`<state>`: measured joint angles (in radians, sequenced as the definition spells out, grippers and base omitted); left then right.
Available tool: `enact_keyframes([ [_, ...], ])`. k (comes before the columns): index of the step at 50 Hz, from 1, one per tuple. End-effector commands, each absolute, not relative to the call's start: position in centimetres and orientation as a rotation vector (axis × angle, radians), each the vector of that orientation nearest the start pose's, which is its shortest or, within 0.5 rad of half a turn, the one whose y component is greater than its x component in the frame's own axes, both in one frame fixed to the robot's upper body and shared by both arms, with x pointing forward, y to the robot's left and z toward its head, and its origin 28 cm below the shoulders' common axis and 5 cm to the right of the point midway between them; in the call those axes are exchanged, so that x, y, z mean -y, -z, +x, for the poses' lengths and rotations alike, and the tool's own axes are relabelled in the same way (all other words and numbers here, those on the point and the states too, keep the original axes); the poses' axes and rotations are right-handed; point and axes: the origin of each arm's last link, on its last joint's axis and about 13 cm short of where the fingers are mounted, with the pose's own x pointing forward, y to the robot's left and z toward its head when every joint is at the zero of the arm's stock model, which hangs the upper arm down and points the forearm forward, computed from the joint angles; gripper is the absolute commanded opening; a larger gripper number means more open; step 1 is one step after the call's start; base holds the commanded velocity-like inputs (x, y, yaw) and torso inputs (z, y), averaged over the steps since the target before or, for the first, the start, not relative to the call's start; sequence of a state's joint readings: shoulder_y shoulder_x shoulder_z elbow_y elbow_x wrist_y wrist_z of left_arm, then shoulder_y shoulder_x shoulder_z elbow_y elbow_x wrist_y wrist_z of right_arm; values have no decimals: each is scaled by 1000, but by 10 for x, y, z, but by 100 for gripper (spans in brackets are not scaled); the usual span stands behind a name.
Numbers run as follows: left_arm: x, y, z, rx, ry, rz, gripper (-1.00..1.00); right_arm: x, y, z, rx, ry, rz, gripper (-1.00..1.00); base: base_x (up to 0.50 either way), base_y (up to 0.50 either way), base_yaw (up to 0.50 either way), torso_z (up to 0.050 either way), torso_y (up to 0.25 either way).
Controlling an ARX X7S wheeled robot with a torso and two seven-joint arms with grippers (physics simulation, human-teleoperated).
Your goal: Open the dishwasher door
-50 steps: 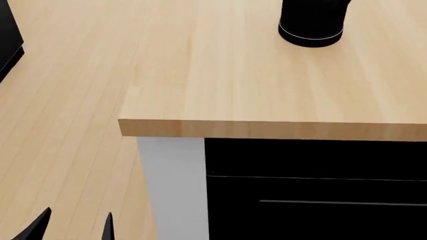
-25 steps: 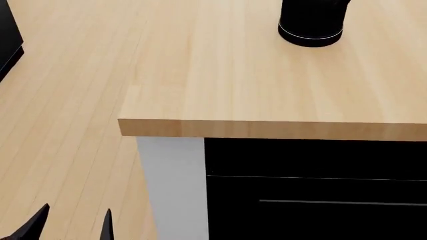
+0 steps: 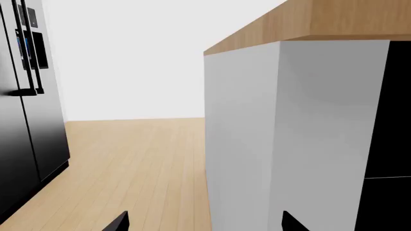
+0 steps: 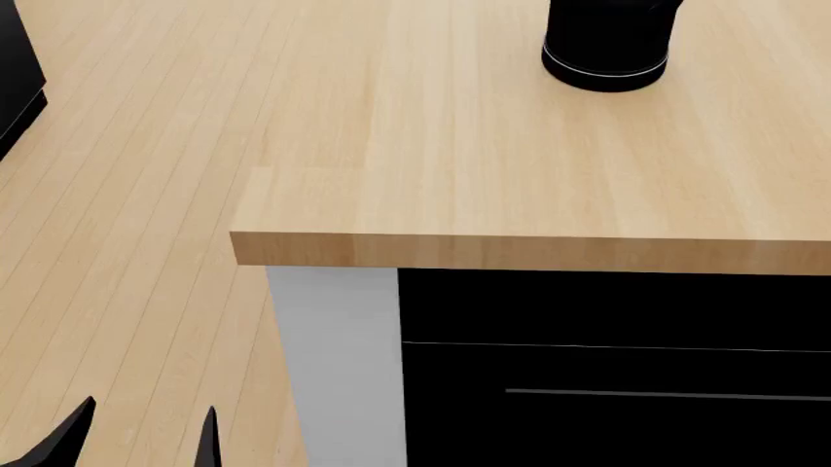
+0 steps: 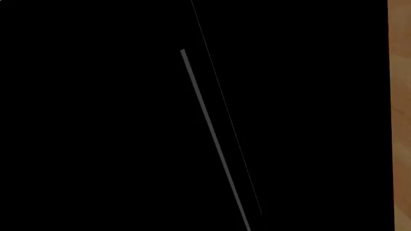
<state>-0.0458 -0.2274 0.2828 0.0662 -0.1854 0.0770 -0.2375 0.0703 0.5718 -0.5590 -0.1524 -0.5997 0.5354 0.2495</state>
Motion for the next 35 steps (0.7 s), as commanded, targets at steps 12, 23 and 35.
enact_keyframes([
  [12, -200, -37, 216, 134, 49, 18, 100, 175, -28, 225, -106, -4, -1309, 100, 0, 0, 0, 0, 0],
  [23, -202, -38, 214, 136, 43, 18, 100, 175, -33, 247, -106, 4, -1344, 100, 0, 0, 0, 0, 0],
  [35, -204, -37, 214, 136, 33, 20, 100, 173, -32, 263, -116, 5, -1360, 100, 0, 0, 0, 0, 0],
])
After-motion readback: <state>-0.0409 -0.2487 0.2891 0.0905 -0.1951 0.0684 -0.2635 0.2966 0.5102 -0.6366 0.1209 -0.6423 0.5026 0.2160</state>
